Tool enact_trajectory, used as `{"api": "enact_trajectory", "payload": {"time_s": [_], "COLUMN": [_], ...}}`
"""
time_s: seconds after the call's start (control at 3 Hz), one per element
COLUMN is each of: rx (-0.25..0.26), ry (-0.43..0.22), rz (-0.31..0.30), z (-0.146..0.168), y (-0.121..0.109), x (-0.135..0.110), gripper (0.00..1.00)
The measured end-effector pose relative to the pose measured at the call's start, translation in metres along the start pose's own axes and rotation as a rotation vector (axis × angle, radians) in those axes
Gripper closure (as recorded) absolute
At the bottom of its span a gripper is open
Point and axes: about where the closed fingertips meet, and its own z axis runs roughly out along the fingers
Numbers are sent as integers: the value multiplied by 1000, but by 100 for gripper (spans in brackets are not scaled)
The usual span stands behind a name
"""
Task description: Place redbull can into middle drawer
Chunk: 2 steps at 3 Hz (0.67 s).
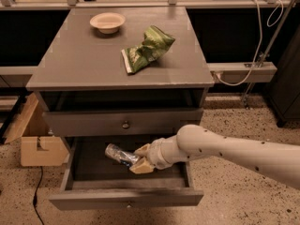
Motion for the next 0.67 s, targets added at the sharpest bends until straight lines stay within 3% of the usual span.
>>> {"api": "enact_trajectory", "payload": {"time_s": [0.33,0.67], "rx": [17,27], "ry": [49,65], "rz": [48,75], "z": [29,48], "y": [-14,-21], "x": [38,61], "gripper": [100,100]}}
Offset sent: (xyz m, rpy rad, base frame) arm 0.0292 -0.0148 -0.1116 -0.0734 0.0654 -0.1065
